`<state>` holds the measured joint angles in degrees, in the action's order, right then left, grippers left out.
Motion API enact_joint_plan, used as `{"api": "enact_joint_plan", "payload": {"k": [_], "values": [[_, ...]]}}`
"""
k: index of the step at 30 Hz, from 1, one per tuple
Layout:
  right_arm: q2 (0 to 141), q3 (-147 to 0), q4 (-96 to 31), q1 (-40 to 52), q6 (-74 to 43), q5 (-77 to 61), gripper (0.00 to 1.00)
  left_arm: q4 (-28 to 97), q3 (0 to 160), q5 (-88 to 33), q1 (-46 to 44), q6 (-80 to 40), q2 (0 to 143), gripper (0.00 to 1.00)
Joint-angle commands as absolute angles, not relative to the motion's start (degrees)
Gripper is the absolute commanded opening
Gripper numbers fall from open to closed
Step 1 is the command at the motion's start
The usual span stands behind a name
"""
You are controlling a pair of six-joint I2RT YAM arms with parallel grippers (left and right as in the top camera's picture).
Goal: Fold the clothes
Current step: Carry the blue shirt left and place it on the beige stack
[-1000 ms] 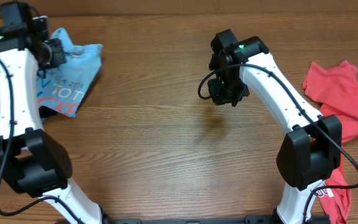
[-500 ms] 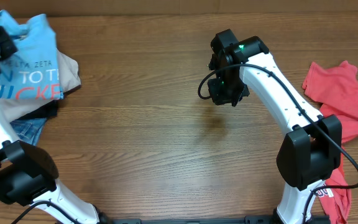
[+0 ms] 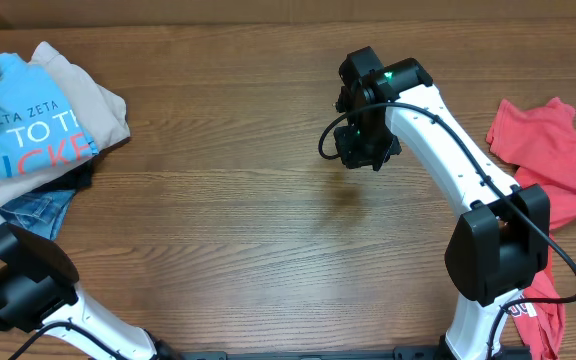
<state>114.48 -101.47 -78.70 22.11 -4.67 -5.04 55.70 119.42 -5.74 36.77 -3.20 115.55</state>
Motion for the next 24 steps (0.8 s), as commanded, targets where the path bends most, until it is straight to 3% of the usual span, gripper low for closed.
{"api": "enact_joint_plan", "payload": {"k": [1,2,3,5,6,11,19,24], "values": [[113.3,-102.5,-78.8,21.9,-4.5,-4.6,0.27,55.2,120.9,-3.8,37.4,-4.3,117.3,0.14],[113.3,-102.5,-78.8,21.9,-4.5,-4.6,0.27,55.2,120.9,-3.0,37.5,-4.4,117.3,0.21],[113.3,-102.5,-78.8,21.9,-4.5,-4.5,0.27,55.2,120.9,-0.7,37.9,-5.8,117.3,0.49],[113.3,-102.5,-78.8,21.9,-4.5,-4.5,0.27,56.7,121.0,6.4,38.6,-10.7,117.2,0.78],[113.3,-102.5,-78.8,21.9,-4.5,-4.5,0.27,57.9,121.2,9.2,38.9,-12.9,117.2,0.82],[113.3,-102.5,-78.8,21.9,-4.5,-4.5,0.27,63.5,123.3,13.5,39.3,-19.0,116.5,0.86],[113.3,-102.5,-78.0,21.9,-4.5,-4.6,0.27,63.1,124.3,-9.0,35.1,-10.7,113.4,0.86],[113.0,-102.5,-73.8,21.7,-4.5,-6.7,0.31,63.9,124.3,-12.3,27.3,-3.3,112.0,0.89]]}}
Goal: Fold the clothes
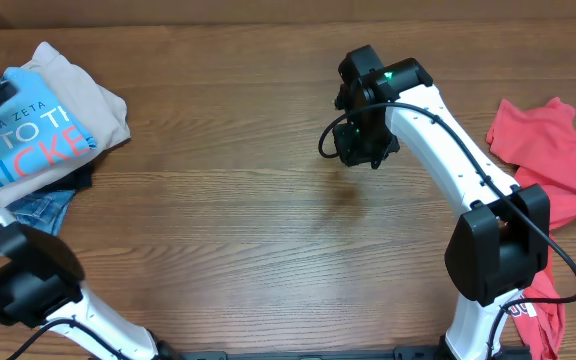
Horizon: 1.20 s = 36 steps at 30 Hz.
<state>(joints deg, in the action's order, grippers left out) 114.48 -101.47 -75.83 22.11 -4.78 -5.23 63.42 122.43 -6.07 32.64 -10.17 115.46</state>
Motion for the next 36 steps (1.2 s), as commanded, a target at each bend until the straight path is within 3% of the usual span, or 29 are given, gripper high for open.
{"api": "enact_joint_plan", "payload": {"k": [1,3,7,8,14,21,27,36], "values": [[112.8,-102.5,-72.1,21.4,-4.5,-8.1,0.36,64.1,124.3,-12.3,25.1,-2.1,111.8,0.89],[112.4,-102.6,-68.5,20.7,-4.6,-11.6,0.49,64.6,124.3,-12.3,20.4,0.2,111.6,0.89],[112.2,-104.0,-62.6,17.8,-4.5,-20.0,1.0,66.2,124.3,-10.8,11.4,1.8,111.6,0.94],[112.2,-104.1,-61.3,17.0,-4.6,-21.1,1.0,66.7,124.3,-9.7,9.5,1.8,111.6,1.0],[112.2,-104.8,-56.4,11.3,-4.4,-20.0,1.0,70.0,124.3,-7.7,1.0,1.7,111.6,1.0],[109.4,-104.7,-66.1,1.4,-6.0,-17.5,1.0,87.1,124.2,-6.8,-1.9,-3.0,111.6,0.98],[104.1,-104.0,-73.1,1.2,-6.0,-9.5,1.0,96.4,124.2,-5.4,-1.9,-4.8,111.6,0.96],[87.8,-89.8,-72.3,1.4,-6.8,-8.7,1.0,95.9,110.5,-5.7,-4.1,-6.7,98.9,0.95]]}}
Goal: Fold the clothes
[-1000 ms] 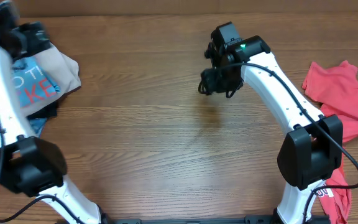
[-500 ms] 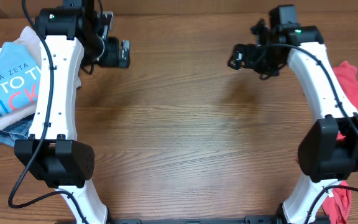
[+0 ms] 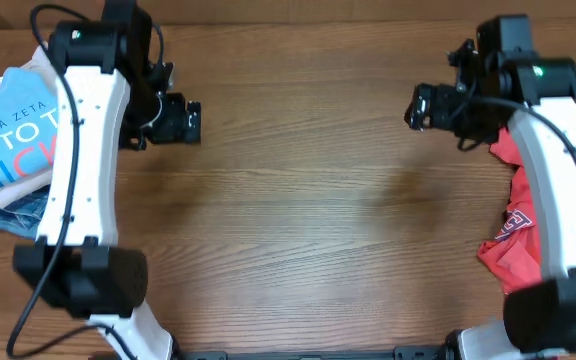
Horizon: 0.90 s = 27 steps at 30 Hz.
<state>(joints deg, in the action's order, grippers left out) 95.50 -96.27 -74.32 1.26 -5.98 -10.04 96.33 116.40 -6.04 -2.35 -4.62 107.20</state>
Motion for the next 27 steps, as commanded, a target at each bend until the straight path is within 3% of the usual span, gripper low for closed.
{"api": "enact_joint_plan", "payload": {"k": [1,9,14,19,27], "values": [[85.6,-87.7,-71.1,1.5,-7.2,-8.4,1.0,94.9,108.2,-5.5,-4.5,-6.6,96.8,0.95],[52.7,-58.2,-51.7,3.6,-7.7,-4.4,1.0,69.8,77.6,-2.3,-9.1,-6.4,64.2,1.0],[40.4,-50.3,-50.0,3.5,-7.7,-4.6,1.0,58.2,63.9,2.3,-9.0,-6.9,47.8,1.0],[36.0,-49.5,-55.2,3.5,-7.7,-4.5,1.0,57.3,58.1,5.0,-9.0,-6.9,39.3,1.0],[36.6,-49.5,-59.6,3.5,-7.7,-4.5,1.0,64.2,57.8,4.9,-9.0,-6.9,38.7,1.0]]}}
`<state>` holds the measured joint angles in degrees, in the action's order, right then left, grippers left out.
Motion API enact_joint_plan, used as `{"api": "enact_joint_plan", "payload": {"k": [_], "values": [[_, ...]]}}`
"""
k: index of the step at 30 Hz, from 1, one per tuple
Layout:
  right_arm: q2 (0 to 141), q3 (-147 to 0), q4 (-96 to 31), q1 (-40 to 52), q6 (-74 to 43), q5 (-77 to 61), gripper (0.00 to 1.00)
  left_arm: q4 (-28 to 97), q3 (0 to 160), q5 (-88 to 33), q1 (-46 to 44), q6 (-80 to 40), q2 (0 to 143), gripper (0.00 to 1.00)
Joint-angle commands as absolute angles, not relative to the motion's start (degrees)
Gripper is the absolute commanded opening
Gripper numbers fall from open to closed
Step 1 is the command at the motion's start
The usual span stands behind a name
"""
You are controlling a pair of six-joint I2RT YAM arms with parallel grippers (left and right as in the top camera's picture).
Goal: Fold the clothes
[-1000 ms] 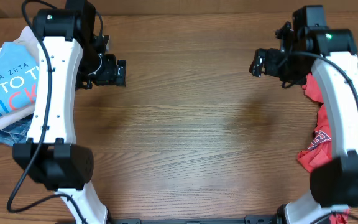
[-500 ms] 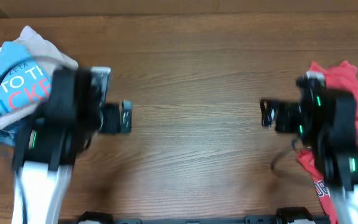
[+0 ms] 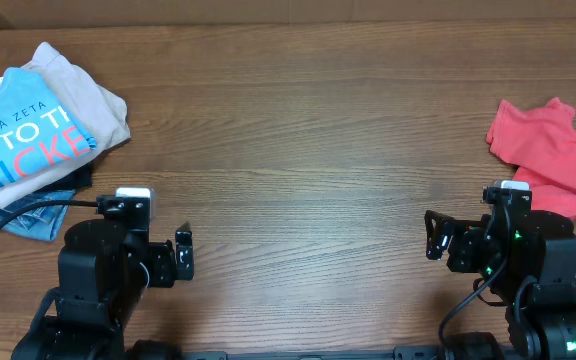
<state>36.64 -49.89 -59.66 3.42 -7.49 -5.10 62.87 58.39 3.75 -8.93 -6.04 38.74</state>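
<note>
A folded blue shirt (image 3: pixel 28 145) with white and red lettering tops a stack at the far left, over a beige garment (image 3: pixel 93 100) and jeans (image 3: pixel 28 215). An unfolded red garment (image 3: pixel 543 150) lies crumpled at the right edge. My left gripper (image 3: pixel 182 255) is drawn back to the near left of the table, pointing right. My right gripper (image 3: pixel 435 236) sits at the near right, pointing left, just in front of the red garment. Neither holds anything; from overhead the gap between each pair of fingers does not show.
The wooden table (image 3: pixel 308 150) spans the whole view. Both arm bases stand at the near edge. Part of the red garment is hidden behind the right arm.
Both arms have pulled back from the far half of the table to the near edge. The stack and the red garment lie where they were.
My left gripper was at the stack on the far left while the right arm reached over the far middle. Then the left gripper hung just right of the stack and the right beside the red garment. Now both rest low at the near edge.
</note>
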Motion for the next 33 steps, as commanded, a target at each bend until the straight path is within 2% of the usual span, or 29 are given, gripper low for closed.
{"api": "enact_joint_plan", "payload": {"k": [1,13,21,28,33], "values": [[36.6,-49.5,-59.7,3.5,-7.7,-4.5,1.0,64.6,57.8,4.9,-9.0,-6.9,38.7,1.0],[35.2,-49.2,-60.1,3.2,-7.7,-4.5,1.0,64.9,57.8,4.9,-9.0,-6.9,38.7,1.0],[25.4,-43.7,-58.7,3.2,-5.6,-3.8,1.0,64.9,57.8,4.9,-9.0,-6.9,38.7,1.0],[8.3,-24.5,-37.7,3.2,-3.3,-5.7,1.0,64.9,57.8,4.9,-9.0,-6.9,38.7,1.0],[2.5,-14.9,-23.7,3.2,-2.0,-5.9,1.0,64.9,57.8,4.9,-9.0,-6.9,38.7,1.0]]}}
